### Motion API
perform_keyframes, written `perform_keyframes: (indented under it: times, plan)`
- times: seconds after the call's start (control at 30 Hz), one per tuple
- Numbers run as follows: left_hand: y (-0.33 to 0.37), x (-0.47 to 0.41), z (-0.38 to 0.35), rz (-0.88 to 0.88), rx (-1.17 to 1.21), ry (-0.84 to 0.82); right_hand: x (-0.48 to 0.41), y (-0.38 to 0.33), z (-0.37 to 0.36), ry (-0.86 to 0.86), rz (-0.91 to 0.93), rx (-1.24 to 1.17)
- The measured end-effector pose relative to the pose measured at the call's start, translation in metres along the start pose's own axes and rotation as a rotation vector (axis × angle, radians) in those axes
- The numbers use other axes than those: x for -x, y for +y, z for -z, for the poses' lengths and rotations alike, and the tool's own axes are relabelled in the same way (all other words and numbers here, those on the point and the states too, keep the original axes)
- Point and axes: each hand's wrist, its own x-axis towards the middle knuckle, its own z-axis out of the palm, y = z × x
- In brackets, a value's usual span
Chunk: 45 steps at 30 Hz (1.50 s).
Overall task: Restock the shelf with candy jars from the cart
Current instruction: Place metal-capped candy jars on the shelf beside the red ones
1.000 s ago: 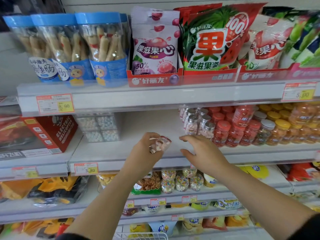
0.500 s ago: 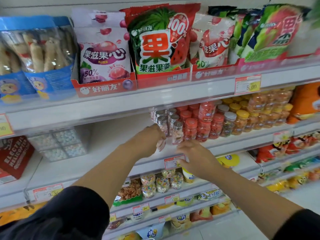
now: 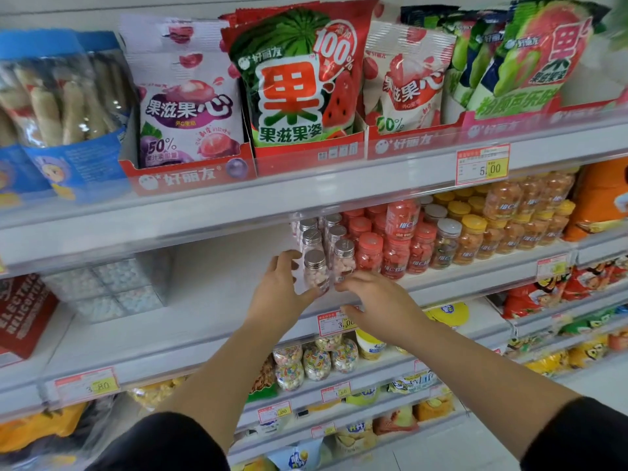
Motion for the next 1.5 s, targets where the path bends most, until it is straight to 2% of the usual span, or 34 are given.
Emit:
perform_keyframes:
  times: [0.17, 0.47, 0.8, 0.93, 1.07, 1.13, 1.2, 1.3, 1.5]
  plan:
    - [0.002, -0.009, -0.017, 0.128, 0.062, -0.014, -0.002, 0.0, -0.002, 0.013, 0.007, 0.019]
    - [0.005, -0.014, -0.024, 0.16, 0.126, 0.067, -0.003, -0.003, -0.001, 0.009, 0.029, -0.003]
    - [0.008, -0.016, -0.023, 0.183, 0.159, 0.019, -0.003, -0.001, -0.001, 0.006, 0.056, 0.003]
    - [0.007, -0.008, -0.015, 0.157, 0.157, 0.005, 0.0, -0.004, -0.002, 0.024, 0.06, 0.02]
    - [0.001, 0.028, 0.005, 0.057, 0.182, 0.079, 0.009, -0.025, -0.006, 0.153, 0.085, -0.004]
    - [-0.009, 0.056, 0.017, -0.001, 0.195, 0.111, 0.017, -0.045, -0.014, 0.164, 0.125, -0.029]
    - [-0.025, 0.089, 0.029, -0.017, 0.211, 0.11, 0.026, -0.069, -0.027, 0.123, 0.129, -0.065]
    - [-0.059, 0.135, 0.042, 0.048, 0.241, 0.073, 0.041, -0.105, -0.055, 0.026, 0.101, -0.132]
    - [-0.151, 0.231, 0.051, 0.252, 0.197, -0.097, 0.095, -0.166, -0.142, -0.234, -0.102, -0.232]
